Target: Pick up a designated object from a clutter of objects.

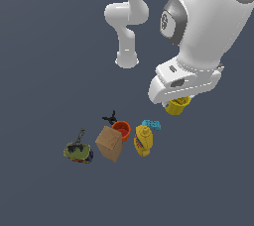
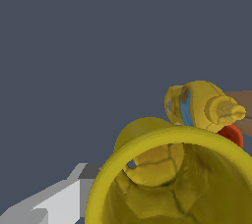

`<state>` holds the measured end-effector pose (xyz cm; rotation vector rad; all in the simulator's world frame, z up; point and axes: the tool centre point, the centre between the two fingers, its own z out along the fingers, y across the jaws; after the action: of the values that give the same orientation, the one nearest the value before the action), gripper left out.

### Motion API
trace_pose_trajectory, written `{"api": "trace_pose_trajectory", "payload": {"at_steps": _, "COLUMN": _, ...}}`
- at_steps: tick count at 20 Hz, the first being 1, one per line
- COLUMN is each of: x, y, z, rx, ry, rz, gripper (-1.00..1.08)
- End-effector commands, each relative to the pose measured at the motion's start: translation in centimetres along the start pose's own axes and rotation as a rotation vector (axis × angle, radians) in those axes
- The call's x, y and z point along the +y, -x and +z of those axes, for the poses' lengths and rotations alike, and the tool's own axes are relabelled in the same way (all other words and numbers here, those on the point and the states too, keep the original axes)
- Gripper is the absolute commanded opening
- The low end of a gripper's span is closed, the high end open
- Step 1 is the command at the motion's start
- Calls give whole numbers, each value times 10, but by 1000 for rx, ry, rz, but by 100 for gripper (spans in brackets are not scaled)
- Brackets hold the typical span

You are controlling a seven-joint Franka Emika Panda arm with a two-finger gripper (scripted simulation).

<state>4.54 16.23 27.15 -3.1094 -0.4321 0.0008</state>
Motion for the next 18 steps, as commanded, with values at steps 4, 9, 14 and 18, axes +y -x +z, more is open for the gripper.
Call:
{"api": "trace_pose_trajectory", "payload": {"at_steps": 4, "x": 11, "y": -18, "z": -43, "rx": 0, "ry": 1, "rz": 0, "gripper": -100}}
{"api": "trace_pose_trajectory", "payload": {"at_steps": 9, "x": 17, "y": -31, "z": -69, "rx": 0, "ry": 2, "rz": 1, "gripper": -100}}
{"api": "trace_pose_trajectory", "payload": {"at_steps": 14, "x": 21, "y": -38, "z": -84, "rx": 0, "ry": 2, "rz": 1, "gripper": -100}}
{"api": "trace_pose_trajectory", "payload": {"at_steps": 18, "x": 23, "y": -42, "z": -90, "rx": 0, "ry": 2, "rz": 1, "gripper": -100}}
